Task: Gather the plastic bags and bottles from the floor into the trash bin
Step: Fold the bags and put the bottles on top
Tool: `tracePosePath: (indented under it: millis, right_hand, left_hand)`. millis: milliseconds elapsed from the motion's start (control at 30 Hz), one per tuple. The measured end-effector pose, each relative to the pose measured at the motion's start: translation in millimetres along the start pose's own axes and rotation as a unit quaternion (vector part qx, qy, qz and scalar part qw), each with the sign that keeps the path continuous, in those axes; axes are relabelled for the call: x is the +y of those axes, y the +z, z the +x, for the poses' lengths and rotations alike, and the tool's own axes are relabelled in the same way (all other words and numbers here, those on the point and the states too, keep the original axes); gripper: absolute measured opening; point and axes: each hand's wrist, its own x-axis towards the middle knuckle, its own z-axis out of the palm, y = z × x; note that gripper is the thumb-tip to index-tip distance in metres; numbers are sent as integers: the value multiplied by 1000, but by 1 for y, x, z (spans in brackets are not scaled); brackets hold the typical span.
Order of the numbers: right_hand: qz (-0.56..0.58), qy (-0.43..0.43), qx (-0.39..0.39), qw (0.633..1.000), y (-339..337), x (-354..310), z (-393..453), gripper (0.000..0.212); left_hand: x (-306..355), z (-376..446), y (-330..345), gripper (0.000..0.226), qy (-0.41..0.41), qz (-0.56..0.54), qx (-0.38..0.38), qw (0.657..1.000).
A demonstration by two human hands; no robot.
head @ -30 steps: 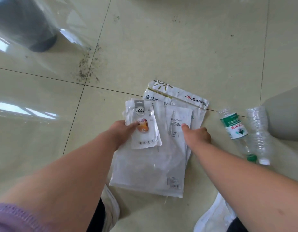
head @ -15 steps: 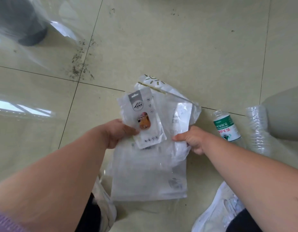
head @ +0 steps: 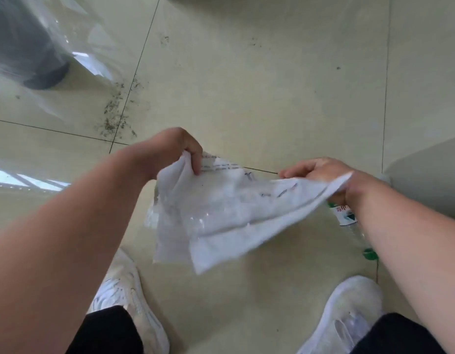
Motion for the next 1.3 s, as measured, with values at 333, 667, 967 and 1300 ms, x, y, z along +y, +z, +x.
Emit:
tracePosePath:
  millis: [333, 667, 967, 1300]
  right_hand:
    - [-234, -108, -134, 957, 90, -27, -7, 42]
    - [41, 8, 16, 999, 70, 21, -3, 38]
    - [173, 67, 63, 981, 100, 53, -6, 43]
    - [-138, -86, 292, 942, 20, 13, -14, 48]
  left_hand:
    - [22, 10, 42, 38, 133, -82, -32, 987]
    - [-39, 19, 33, 106, -9, -236, -128, 963]
    - [-53, 16, 125, 69, 144, -221, -145, 954]
    - [-60, 36, 157, 17, 30, -125, 197, 972]
